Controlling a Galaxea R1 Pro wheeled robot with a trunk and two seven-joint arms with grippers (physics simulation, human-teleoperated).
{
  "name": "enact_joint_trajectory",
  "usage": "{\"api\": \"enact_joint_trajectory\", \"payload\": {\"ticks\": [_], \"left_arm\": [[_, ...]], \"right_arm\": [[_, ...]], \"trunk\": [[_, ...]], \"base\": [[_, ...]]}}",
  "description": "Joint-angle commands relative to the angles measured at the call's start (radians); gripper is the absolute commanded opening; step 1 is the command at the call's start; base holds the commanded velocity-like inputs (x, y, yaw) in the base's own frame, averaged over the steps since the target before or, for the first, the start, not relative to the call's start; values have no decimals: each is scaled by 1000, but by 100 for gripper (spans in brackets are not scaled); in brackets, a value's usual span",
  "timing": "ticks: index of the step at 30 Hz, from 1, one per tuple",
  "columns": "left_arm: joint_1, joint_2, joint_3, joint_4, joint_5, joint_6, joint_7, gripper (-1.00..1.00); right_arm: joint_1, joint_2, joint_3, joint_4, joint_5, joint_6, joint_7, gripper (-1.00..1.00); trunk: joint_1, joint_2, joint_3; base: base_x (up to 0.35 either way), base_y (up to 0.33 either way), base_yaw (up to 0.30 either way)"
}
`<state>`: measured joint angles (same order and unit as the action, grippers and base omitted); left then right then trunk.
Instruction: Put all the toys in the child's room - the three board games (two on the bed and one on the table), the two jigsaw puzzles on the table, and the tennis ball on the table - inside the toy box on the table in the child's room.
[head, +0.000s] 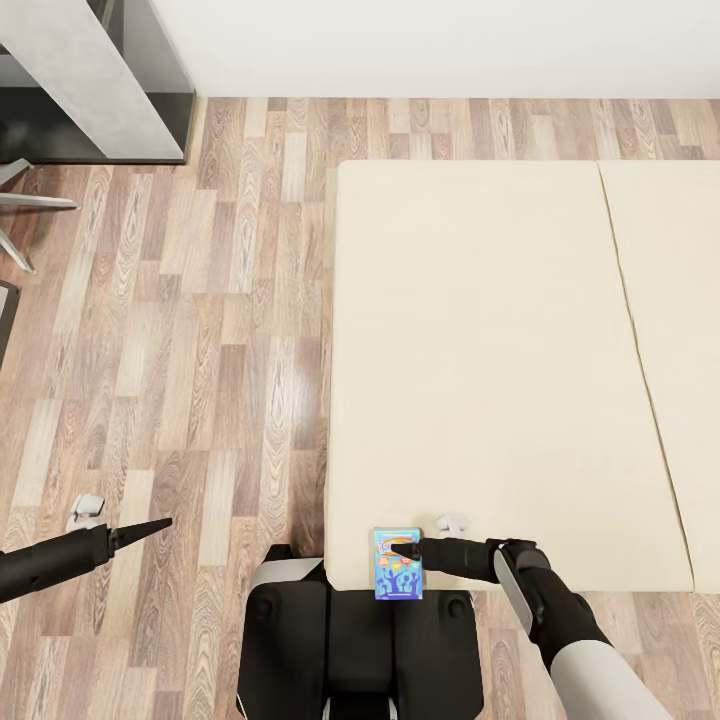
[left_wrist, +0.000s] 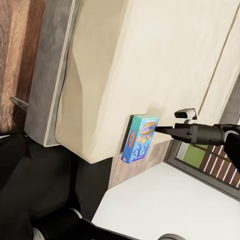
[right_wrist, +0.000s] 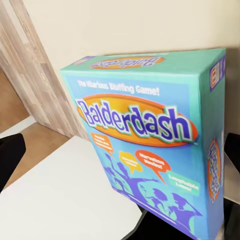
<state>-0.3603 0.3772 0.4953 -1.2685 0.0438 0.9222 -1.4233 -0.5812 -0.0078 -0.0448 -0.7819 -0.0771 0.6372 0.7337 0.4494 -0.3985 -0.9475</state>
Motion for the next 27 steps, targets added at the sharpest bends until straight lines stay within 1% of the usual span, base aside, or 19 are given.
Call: {"api": "enact_joint_trajectory", "payload": {"ticks": [1, 27], "left_arm": [[0, 0, 0, 0, 1, 10, -3, 100], [0, 0, 0, 0, 1, 10, -3, 100]], "right_arm": [[0, 0, -1, 0, -8, 9, 0, 100], [0, -1, -1, 11, 2, 13, -2, 100]], "trunk": [[1, -1, -1], [1, -1, -1]], "base": [[0, 0, 0], [0, 0, 0]]}}
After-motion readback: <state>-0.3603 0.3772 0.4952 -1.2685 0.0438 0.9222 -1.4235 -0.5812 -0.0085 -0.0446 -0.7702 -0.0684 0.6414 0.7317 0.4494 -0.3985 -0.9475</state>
